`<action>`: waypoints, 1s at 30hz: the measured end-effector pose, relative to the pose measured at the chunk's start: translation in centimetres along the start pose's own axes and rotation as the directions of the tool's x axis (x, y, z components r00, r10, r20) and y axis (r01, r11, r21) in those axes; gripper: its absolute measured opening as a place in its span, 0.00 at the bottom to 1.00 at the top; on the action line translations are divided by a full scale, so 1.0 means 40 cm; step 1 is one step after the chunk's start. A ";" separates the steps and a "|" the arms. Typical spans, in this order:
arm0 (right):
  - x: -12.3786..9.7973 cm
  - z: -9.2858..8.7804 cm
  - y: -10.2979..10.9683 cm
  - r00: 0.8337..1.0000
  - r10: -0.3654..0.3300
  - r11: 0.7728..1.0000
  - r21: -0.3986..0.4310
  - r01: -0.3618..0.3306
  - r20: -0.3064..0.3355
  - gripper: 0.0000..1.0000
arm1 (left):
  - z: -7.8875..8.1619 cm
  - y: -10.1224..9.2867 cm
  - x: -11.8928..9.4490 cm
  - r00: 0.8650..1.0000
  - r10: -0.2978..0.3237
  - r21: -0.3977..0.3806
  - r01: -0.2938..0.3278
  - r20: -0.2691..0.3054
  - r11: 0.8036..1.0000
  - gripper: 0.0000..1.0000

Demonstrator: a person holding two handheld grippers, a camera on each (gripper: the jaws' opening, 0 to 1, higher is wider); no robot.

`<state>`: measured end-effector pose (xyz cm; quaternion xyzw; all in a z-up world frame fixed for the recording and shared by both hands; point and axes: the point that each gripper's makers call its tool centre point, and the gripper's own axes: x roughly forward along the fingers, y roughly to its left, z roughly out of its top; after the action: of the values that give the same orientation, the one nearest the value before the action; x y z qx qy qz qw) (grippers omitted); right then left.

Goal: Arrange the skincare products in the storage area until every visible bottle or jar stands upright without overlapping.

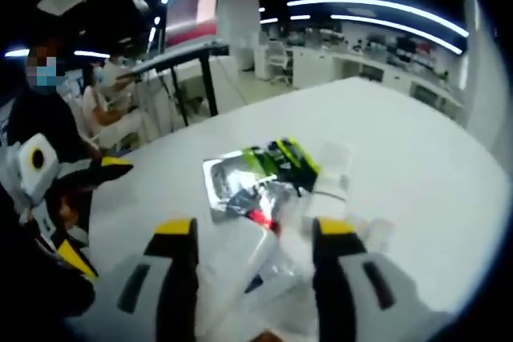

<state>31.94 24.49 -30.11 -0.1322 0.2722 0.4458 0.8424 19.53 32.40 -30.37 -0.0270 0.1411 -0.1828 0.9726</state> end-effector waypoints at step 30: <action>0.076 -0.014 -0.018 0.998 -0.013 1.000 0.019 0.014 -0.066 0.49 | -0.003 0.005 -0.008 1.000 -0.021 0.009 0.021 0.009 1.000 0.94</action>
<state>33.72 25.90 -32.35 -0.1405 0.3030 0.4330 0.8373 19.27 32.70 -30.42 -0.0251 0.1355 -0.1934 0.9714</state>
